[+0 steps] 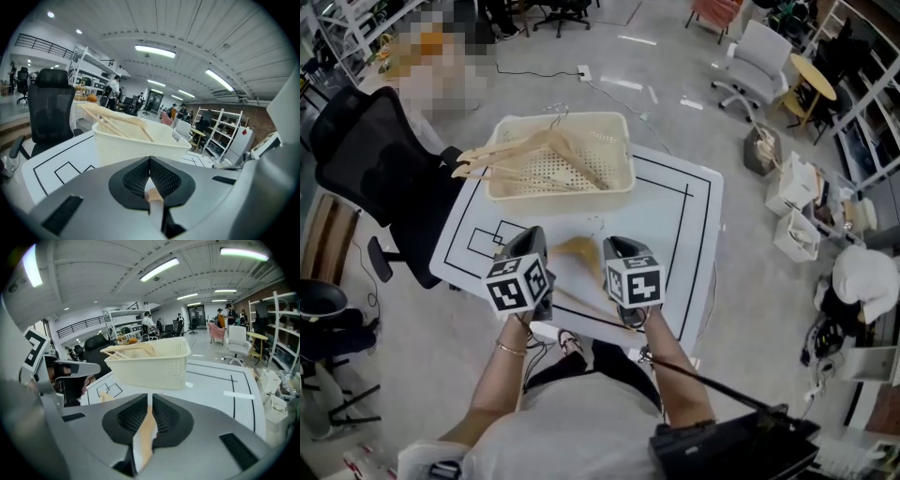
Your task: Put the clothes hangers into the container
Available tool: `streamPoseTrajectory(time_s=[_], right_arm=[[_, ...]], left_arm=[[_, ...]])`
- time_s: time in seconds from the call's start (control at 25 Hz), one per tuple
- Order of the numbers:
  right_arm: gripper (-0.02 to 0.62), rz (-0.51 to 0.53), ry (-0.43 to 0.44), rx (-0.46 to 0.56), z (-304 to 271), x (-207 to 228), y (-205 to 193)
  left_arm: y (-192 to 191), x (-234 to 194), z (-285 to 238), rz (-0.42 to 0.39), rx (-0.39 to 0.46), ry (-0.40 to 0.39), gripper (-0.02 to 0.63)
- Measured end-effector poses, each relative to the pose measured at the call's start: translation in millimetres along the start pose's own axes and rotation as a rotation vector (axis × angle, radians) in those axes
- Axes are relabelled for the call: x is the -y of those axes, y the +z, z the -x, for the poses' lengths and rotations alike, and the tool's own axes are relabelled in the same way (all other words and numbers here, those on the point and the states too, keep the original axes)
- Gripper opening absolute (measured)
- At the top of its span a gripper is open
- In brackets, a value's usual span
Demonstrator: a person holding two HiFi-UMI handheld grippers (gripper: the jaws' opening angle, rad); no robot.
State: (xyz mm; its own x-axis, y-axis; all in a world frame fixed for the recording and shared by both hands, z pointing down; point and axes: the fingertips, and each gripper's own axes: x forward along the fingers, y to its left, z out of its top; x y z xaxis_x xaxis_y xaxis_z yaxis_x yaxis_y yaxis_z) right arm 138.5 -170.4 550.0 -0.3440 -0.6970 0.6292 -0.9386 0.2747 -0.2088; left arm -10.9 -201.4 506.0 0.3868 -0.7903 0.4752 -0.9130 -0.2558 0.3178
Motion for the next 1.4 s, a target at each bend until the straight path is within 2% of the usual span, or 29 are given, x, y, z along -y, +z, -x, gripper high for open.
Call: streamPoseTrajectory(time_s=[0.16, 0.24, 0.32, 0.68, 1.0, 1.24, 1.4], right_arm=[[0.033, 0.027, 0.008, -0.096, -21.5, -3.7, -38.0], [0.096, 0.049, 0.007, -0.129, -32.7, -6.4, -51.7], [0.111, 0.06, 0.01, -0.152, -43.7, -9.0, -61.8], [0.183, 0.104, 0.028, -0.219, -90.6, -12.9, -74.7], [0.198, 0.168, 0.022, -0.285, -112.3, -10.3, -84.6], [0.196, 0.209, -0.018, -0.308, -117.4, -8.0, -87.6], [0.193, 0.167, -0.022, -0.306, -114.4, -8.6, -90.4]], left_arm=[[-30.6, -15.0, -14.0, 0.029, -0.061, 0.004, 0.009], [-41.7, -19.5, -19.6, 0.037, -0.082, 0.001, 0.011], [-50.9, -22.5, -24.0, 0.041, -0.099, -0.002, 0.011], [-74.3, -41.6, -33.8, 0.052, -0.141, 0.0, 0.009], [-83.3, -60.0, -39.0, 0.084, -0.155, 0.028, 0.009], [-78.1, -67.4, -37.5, 0.096, -0.141, 0.044, 0.009], [-75.8, -65.0, -31.8, 0.102, -0.139, 0.042, 0.011]])
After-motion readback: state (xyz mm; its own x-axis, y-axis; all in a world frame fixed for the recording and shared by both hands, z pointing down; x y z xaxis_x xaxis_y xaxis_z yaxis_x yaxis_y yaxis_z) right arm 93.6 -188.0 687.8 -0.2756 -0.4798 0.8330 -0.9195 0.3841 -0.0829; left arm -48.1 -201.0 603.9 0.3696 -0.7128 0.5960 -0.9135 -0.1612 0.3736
